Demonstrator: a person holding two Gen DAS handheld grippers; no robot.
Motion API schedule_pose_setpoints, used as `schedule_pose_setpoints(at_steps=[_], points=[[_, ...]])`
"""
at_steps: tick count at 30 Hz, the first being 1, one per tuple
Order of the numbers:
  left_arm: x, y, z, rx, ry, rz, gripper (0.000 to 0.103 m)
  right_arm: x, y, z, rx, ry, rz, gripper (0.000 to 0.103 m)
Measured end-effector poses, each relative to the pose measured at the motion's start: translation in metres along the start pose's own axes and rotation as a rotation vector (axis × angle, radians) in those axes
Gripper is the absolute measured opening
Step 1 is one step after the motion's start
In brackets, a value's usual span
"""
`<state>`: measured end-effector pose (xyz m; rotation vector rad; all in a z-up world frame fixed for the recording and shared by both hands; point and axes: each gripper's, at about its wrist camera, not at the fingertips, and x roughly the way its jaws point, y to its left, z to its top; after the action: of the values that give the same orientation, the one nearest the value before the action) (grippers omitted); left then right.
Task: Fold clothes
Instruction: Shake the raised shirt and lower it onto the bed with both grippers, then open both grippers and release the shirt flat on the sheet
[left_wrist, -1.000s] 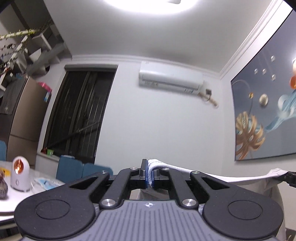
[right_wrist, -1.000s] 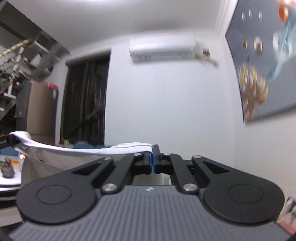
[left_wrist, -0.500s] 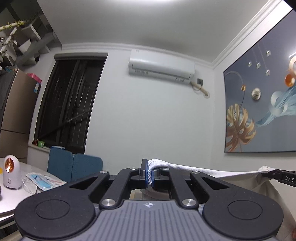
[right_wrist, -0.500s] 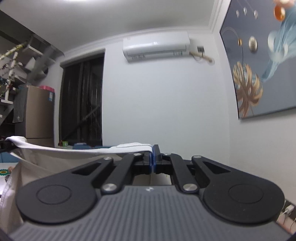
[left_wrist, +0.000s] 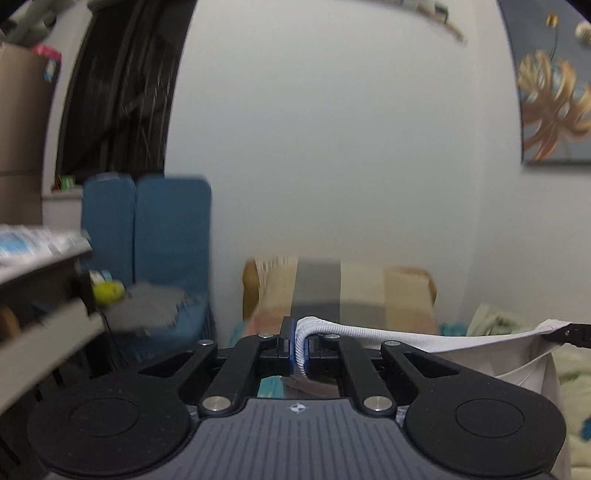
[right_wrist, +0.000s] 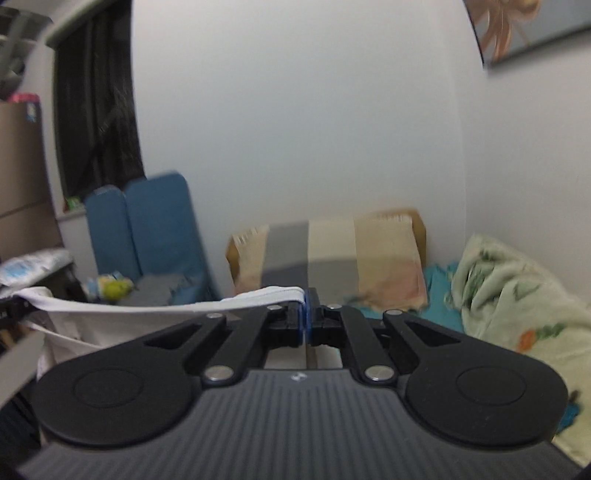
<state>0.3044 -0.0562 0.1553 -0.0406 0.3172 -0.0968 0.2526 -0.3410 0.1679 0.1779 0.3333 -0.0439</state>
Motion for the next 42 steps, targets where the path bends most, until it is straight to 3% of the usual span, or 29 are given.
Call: schedule_pose_setpoints(at_steps=[6,9,14,18,20,21,24,25,30,34,38,42], points=[[0.203,0.011,-0.128,0.012,0.213,-0.018,0.005,0.193,-0.034,-0.102,0.023,0.214,-0.039,0.005],[0.268,0.021,-0.18,0.005,0.273,-0.042,0.005,0.261,-0.049,-0.146,0.037,0.307,-0.044,0.005],[0.328,0.042,-0.215,-0.017,0.384,-0.092,0.011,0.311,-0.069,-0.171,0.076,0.438,-0.007,0.007],[0.334,0.042,-0.21,0.01,0.429,-0.163,0.029,0.322,-0.082,-0.178,0.117,0.523,0.054,0.008],[0.335,0.042,-0.206,0.026,0.452,-0.201,0.049,0.324,-0.085,-0.176,0.124,0.546,0.088,0.013],[0.333,0.042,-0.203,0.041,0.47,-0.214,0.054,0.324,-0.086,-0.175,0.122,0.555,0.1,0.017],[0.328,0.044,-0.194,0.076,0.504,-0.264,0.077,0.322,-0.084,-0.17,0.095,0.567,0.119,0.065],[0.326,0.046,-0.191,0.081,0.506,-0.287,0.084,0.321,-0.084,-0.167,0.087,0.563,0.124,0.07],[0.308,0.051,-0.174,0.109,0.525,-0.426,0.094,0.321,-0.081,-0.155,0.117,0.607,0.185,0.07],[0.275,0.059,-0.164,0.077,0.496,-0.413,0.096,0.313,-0.077,-0.145,0.117,0.63,0.161,0.07],[0.24,0.067,-0.154,0.042,0.468,-0.398,0.096,0.297,-0.084,-0.139,0.247,0.656,0.197,0.071],[0.171,0.093,-0.16,-0.049,0.452,-0.329,0.096,0.261,-0.079,-0.137,0.305,0.628,0.193,0.072]])
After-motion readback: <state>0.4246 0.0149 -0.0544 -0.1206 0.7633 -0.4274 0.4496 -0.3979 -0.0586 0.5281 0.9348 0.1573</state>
